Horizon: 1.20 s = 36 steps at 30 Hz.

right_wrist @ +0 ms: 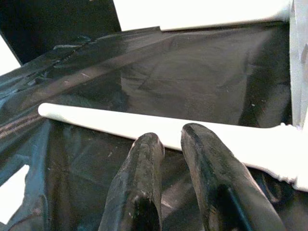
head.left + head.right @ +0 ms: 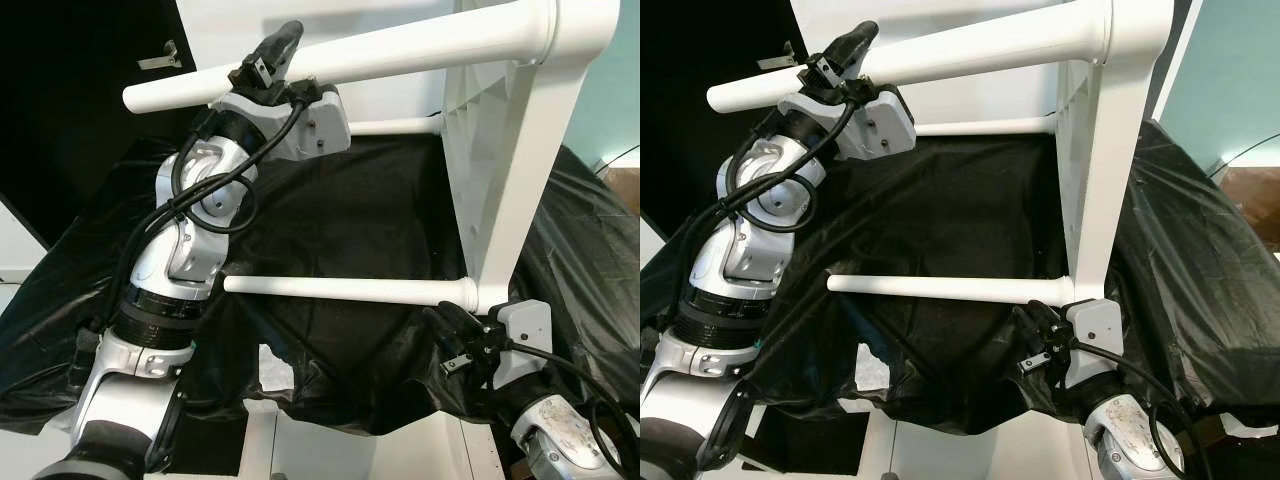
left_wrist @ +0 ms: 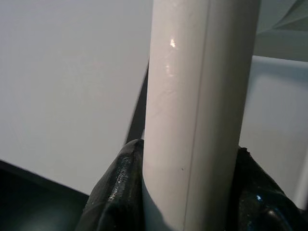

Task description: Building children table

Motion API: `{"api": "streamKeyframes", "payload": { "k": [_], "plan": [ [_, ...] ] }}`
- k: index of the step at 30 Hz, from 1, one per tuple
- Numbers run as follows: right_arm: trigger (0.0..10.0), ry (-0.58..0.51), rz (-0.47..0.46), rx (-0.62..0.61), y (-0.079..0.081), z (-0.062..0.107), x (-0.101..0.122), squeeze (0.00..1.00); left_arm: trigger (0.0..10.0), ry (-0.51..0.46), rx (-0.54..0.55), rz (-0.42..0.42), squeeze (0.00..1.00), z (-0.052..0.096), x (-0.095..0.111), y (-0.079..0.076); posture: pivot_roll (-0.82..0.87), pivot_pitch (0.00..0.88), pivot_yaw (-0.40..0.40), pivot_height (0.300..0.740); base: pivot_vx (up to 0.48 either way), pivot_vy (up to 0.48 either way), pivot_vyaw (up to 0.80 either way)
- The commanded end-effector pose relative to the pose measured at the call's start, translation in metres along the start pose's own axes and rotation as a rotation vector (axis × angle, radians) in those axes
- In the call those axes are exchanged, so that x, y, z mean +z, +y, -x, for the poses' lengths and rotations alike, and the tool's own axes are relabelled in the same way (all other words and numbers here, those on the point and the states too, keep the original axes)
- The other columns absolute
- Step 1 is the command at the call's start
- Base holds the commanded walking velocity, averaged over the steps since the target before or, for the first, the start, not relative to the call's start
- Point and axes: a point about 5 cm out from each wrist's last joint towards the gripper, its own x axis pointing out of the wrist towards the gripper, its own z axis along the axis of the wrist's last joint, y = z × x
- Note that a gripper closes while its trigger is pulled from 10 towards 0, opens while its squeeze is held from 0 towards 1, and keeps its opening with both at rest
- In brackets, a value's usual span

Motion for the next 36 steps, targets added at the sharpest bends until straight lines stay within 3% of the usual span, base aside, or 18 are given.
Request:
{"api": "streamKeyframes", "payload": {
  "k": [1,11,18,36],
  "plan": [
    [10.0,-0.017,-0.012,0.014,0.004,-0.007,0.003,0.00,0.0,0.127,-0.316,0.324,0.00,0.006,-0.023,-0.066,-0.09,0.038,0.027,0.740,0.000,0.000,0.00],
    [10.0,-0.027,-0.019,0.023,0.003,-0.012,0.006,0.00,0.0,0.161,-0.358,0.364,0.00,0.011,-0.027,-0.083,-0.07,0.039,0.021,0.740,0.000,0.000,0.00],
    [10.0,-0.054,-0.017,0.034,0.006,-0.022,0.009,0.00,0.0,0.270,-0.412,0.449,0.00,0.022,-0.042,-0.112,-0.05,0.035,0.020,0.740,0.000,0.000,0.00],
    [10.0,-0.084,-0.006,0.013,0.007,-0.028,0.019,0.00,0.0,0.398,-0.448,0.505,0.00,0.034,-0.062,-0.141,-0.06,0.046,0.025,0.740,0.000,0.000,0.00]
  ]
}}
